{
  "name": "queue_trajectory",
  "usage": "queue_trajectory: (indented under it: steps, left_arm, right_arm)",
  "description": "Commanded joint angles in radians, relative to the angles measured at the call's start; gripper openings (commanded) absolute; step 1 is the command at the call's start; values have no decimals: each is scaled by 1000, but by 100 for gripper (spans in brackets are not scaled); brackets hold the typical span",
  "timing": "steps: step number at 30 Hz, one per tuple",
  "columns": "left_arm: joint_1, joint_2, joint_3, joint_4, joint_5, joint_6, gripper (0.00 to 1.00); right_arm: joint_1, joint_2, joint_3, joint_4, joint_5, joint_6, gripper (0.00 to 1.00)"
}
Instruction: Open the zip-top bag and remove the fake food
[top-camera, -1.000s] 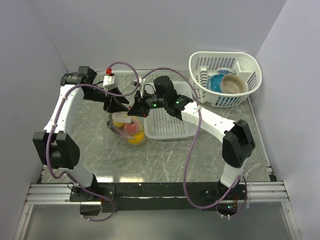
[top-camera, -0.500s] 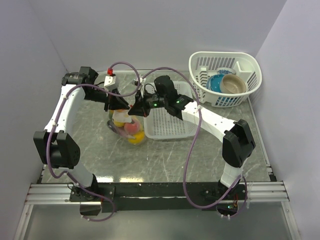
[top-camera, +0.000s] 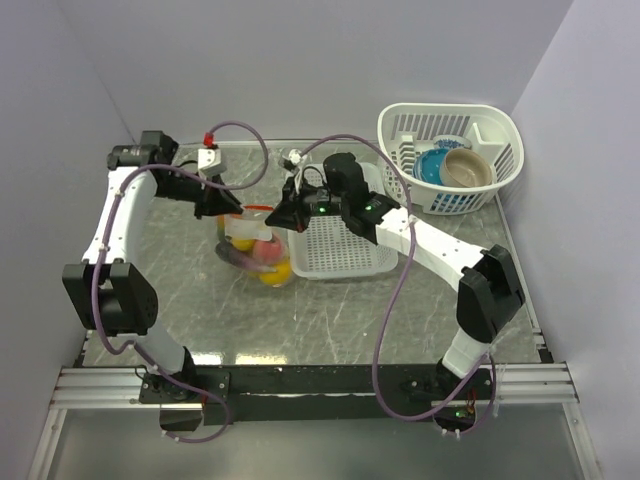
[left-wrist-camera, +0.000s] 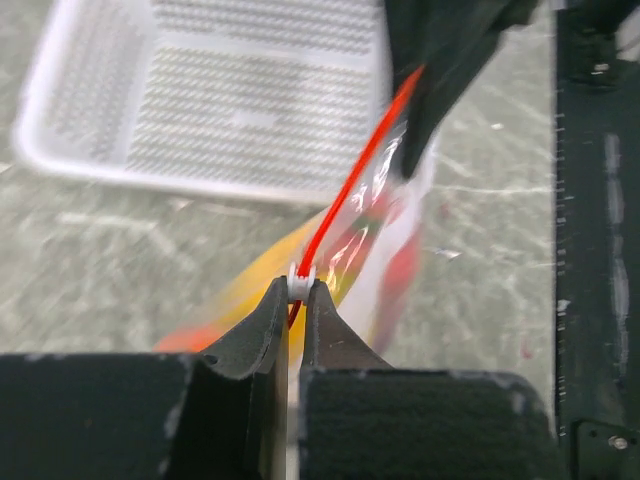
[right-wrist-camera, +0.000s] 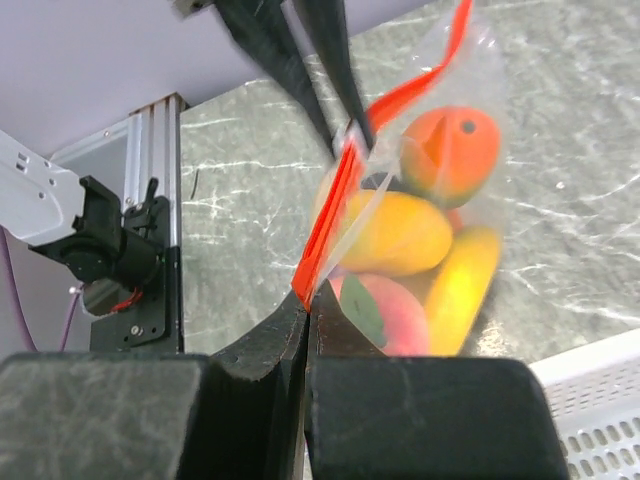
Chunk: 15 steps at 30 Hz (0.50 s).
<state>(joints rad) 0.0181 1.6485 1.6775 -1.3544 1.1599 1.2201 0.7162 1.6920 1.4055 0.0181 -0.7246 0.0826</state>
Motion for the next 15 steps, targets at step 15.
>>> queue_trajectory:
  steps: [15]
  left_arm:
    - [298, -32, 87, -20, -244, 73, 1]
  right_arm:
    - [-41, -118, -131, 193, 111, 57, 0]
